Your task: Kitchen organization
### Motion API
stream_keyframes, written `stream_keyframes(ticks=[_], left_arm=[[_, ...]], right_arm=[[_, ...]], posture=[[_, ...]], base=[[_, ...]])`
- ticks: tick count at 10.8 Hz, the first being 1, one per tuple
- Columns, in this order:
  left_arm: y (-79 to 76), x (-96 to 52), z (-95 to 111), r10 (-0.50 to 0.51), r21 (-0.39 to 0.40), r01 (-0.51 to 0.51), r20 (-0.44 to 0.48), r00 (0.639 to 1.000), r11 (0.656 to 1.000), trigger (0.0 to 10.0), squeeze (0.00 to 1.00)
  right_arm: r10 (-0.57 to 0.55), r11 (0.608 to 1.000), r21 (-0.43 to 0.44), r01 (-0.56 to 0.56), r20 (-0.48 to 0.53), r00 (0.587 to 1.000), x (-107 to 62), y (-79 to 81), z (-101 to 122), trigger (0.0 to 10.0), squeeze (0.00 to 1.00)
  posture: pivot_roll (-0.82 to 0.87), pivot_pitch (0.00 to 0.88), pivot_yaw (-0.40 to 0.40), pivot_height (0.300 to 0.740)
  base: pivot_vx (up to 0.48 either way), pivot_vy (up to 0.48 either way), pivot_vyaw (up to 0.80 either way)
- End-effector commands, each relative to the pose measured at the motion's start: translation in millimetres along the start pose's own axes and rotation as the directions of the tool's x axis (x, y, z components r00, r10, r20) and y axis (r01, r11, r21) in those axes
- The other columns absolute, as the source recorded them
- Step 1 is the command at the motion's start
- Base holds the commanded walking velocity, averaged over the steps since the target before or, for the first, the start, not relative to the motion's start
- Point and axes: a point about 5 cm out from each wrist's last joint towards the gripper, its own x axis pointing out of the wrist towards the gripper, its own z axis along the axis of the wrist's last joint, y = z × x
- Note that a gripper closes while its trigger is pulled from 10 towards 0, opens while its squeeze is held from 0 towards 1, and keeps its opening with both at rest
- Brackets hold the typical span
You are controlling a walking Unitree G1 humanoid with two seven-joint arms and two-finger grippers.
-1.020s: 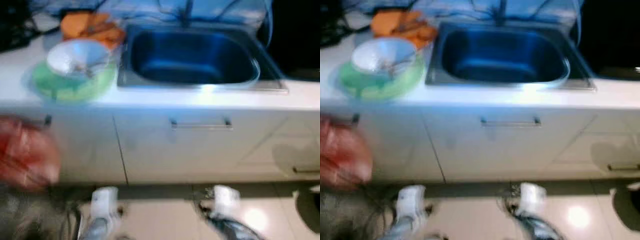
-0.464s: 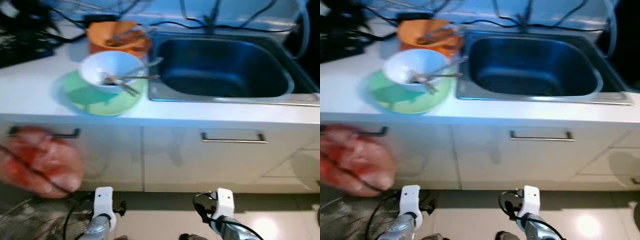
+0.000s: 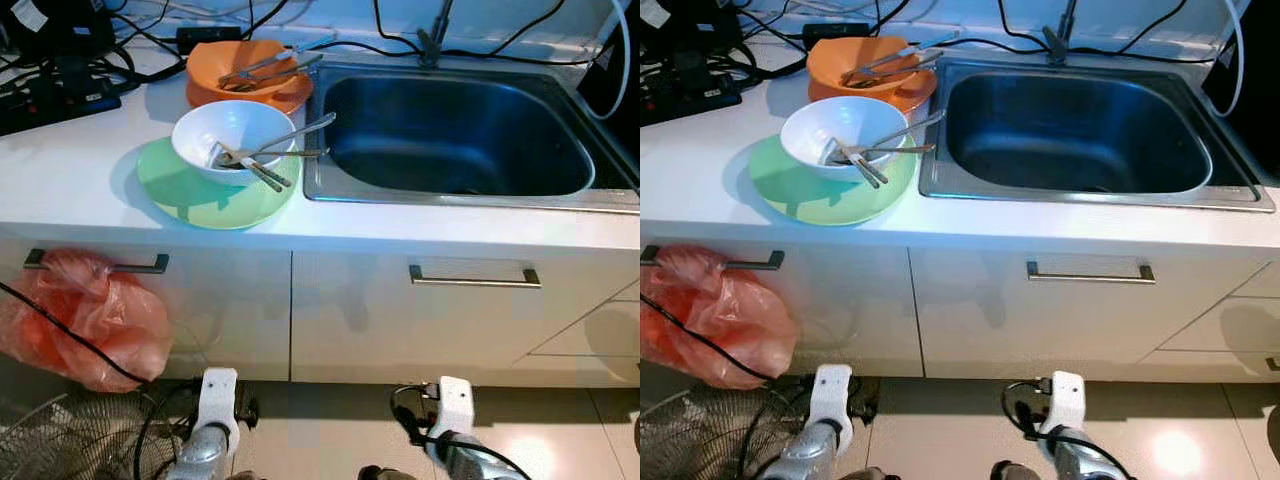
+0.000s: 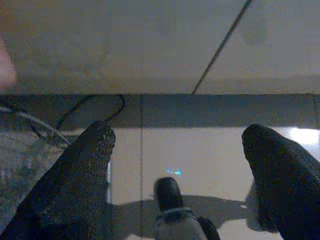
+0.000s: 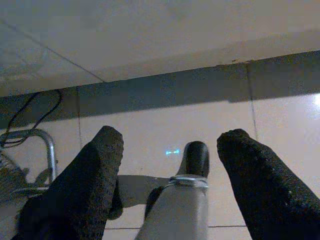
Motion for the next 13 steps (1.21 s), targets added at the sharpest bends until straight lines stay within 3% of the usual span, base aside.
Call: stream_keyframes(ticks=[1,3,5,6,7,9,13], left_arm=[[4.7,-1.7,-4,0.022,0.011,-0.022,-0.002,1.0,1.0,10.0,0.0],[7.2,-5.2,-10,0.019,0.008,-0.019,0.022,1.0,1.0,10.0,0.0],[15.4,-8.2,-3,0.037,0.03,-0.041,0.125,0.991,0.999,10.0,0.0],[20.8,-9.5,2,0.051,0.04,-0.059,0.174,0.983,0.997,10.0,0.0],[33.4,-13.0,17,0.078,0.032,-0.091,0.292,0.953,0.995,10.0,0.0],[34.0,-18.0,27,0.069,0.042,-0.092,0.384,0.921,0.995,10.0,0.0],[33.9,-44.0,42,0.068,0.069,-0.128,0.563,0.824,0.989,10.0,0.0]], right_arm=[[-0.041,0.999,0.014,0.041,0.008,0.999,-3.5,-11.9,-2,10.0,0.0],[-0.051,0.999,-0.009,0.052,0.034,0.998,-5.3,-19.2,2,10.0,0.0],[-0.052,0.987,-0.147,0.062,0.072,0.996,-9.0,-30.4,10,10.0,0.0],[-0.075,0.983,-0.16,0.091,0.102,0.992,-12.1,-39.8,15,10.0,0.0],[-0.129,0.982,-0.111,0.155,0.212,0.969,-20.2,-61.3,35,10.0,0.0],[-0.092,0.985,-0.112,0.128,0.281,0.955,-22.3,-60.8,43,10.0,0.0],[-0.043,0.991,-0.098,0.096,0.446,0.894,-29.4,-53.1,52,10.0,0.0]], posture=[[0.03,0.106,-0.035,0.74],[0.03,0.113,-0.04,0.74],[0.05,0.124,-0.051,0.74],[0.05,0.127,-0.054,0.74],[0.04,0.139,-0.057,0.74],[0.03,0.153,-0.056,0.74],[0.03,0.173,-0.05,0.74]], base=[[0.0,0.0,0.0],[0.0,0.0,0.0],[0.0,0.0,0.0],[0.0,0.0,0.0],[0.0,0.0,0.0],[0.0,0.0,0.0],[0.0,0.0,0.0]])
